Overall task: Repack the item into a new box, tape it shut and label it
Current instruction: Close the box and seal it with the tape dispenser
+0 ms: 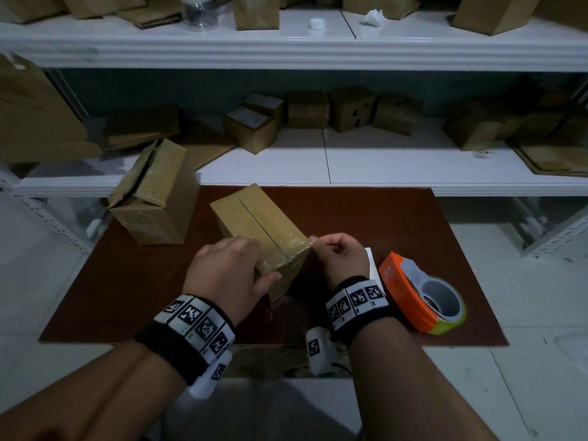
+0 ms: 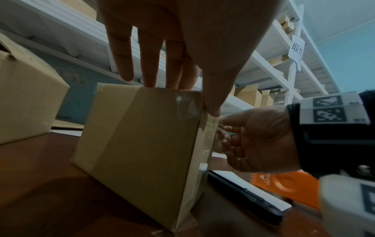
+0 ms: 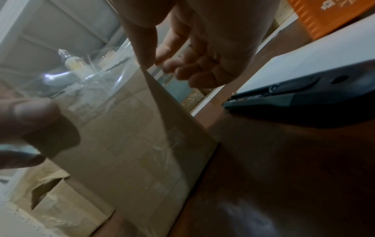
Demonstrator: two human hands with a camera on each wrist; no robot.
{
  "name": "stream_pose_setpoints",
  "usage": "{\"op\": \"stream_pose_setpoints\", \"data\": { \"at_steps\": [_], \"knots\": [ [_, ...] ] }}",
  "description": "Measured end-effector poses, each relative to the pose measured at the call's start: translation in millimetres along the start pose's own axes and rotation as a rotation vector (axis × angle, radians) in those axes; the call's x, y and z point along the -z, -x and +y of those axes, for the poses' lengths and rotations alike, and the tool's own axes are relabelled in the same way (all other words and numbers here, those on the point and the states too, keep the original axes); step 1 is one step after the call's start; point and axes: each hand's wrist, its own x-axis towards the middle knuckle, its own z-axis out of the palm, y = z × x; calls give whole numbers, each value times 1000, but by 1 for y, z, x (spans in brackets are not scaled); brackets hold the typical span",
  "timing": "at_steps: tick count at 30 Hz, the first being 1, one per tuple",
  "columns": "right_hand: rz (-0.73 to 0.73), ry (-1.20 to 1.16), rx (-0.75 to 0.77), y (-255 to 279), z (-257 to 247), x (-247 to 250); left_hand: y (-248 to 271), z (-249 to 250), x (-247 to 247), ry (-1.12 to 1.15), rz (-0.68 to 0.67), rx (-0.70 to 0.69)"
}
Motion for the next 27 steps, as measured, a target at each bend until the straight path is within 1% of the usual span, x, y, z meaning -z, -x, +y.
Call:
{"op": "stream_pose_setpoints", "data": {
  "at_steps": [3,7,10,13,17,22,24,27],
  "knots": [
    [-14,-34,-25,0,-1,-1,0,-1,0,0,-4,2],
    [-134,-109,-54,7,-11,1,1,0,1,25,2,1],
    [-193,-117,-67,13,-19,6,0,-6,-1,73,-35,-20],
    [-220,-90,-57,16,-16,11,0,-19,-6,130,-74,-43],
    [-252,-60,-52,18,-5,7,-3,-39,-11,230,4,-159],
    [-360,-32,34,20,4,7,-8,-46,-16,250,64,-238],
    [-352,-23,52,21,4,7,-4,-46,-17,276,90,-252],
    [-320,-30,56,21,1,8,3,-43,-16,288,60,-221]
  ]
}}
